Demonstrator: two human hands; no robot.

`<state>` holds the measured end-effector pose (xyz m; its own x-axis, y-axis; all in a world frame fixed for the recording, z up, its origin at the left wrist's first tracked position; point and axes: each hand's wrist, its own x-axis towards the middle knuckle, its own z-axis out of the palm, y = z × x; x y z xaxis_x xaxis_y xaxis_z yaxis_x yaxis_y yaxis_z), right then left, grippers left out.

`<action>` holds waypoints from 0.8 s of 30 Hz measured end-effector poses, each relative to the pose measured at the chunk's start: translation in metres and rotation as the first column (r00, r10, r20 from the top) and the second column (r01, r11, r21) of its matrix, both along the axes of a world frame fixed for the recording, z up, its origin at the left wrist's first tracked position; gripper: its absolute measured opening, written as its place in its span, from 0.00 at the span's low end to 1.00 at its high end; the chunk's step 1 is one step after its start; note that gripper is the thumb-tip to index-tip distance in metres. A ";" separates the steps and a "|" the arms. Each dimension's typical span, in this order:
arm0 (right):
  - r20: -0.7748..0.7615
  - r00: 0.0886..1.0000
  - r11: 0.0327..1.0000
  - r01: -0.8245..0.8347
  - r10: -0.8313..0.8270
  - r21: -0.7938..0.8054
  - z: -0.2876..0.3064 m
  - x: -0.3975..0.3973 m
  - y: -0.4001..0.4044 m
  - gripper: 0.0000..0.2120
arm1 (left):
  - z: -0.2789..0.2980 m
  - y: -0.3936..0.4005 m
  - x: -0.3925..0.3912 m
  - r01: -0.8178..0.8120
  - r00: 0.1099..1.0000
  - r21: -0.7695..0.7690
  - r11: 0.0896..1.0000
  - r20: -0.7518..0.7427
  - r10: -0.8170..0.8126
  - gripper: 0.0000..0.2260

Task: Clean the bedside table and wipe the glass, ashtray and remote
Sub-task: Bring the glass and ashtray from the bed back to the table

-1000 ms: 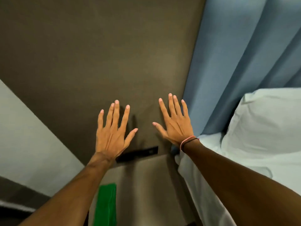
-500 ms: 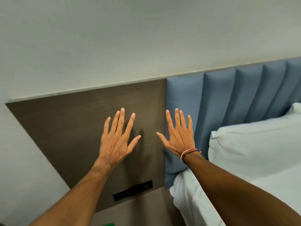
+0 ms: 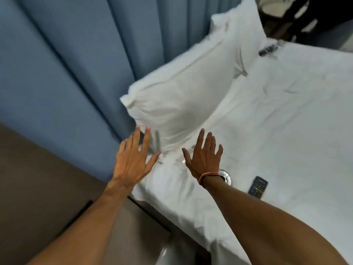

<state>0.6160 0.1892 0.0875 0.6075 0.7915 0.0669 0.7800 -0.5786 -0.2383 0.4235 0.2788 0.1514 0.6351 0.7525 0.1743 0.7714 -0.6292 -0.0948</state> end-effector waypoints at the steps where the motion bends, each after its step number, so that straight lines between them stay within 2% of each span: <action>1: -0.014 0.999 0.999 0.043 -0.043 -0.030 -0.017 0.013 -0.006 0.43 | -0.017 0.002 0.021 0.030 0.999 -0.036 0.999 -0.013 -0.030 0.37; 5: -0.040 0.992 0.975 0.107 -0.117 -0.194 -0.079 0.051 -0.037 0.46 | -0.089 0.002 0.091 0.121 0.992 -0.138 0.983 -0.022 -0.125 0.36; 10: -0.105 0.989 0.929 0.056 -0.101 -0.366 -0.139 0.063 -0.074 0.47 | -0.159 0.006 0.143 0.160 0.979 -0.310 0.937 -0.074 -0.192 0.36; 12: -0.118 0.989 0.929 0.043 -0.092 -0.366 -0.155 0.062 -0.084 0.45 | -0.181 0.004 0.157 0.129 0.974 -0.392 0.911 -0.121 -0.191 0.37; 15: -0.070 0.996 0.942 0.030 -0.056 -0.333 -0.159 0.067 -0.085 0.40 | -0.193 0.000 0.167 0.059 0.975 -0.409 0.911 -0.172 -0.140 0.36; 19: -0.036 0.999 0.961 0.020 -0.031 -0.275 -0.152 0.075 -0.077 0.37 | -0.188 -0.009 0.150 0.028 0.997 -0.485 0.874 -0.050 -0.060 0.40; 22: -0.035 0.996 0.978 -0.092 0.087 -0.188 -0.137 0.058 -0.061 0.37 | -0.180 -0.023 0.096 -0.006 1.000 -0.475 0.880 -0.004 0.004 0.41; 24: -0.043 0.983 0.976 -0.182 0.179 -0.118 -0.127 0.039 -0.045 0.36 | -0.178 -0.030 0.055 -0.084 0.995 -0.496 0.864 0.010 0.102 0.41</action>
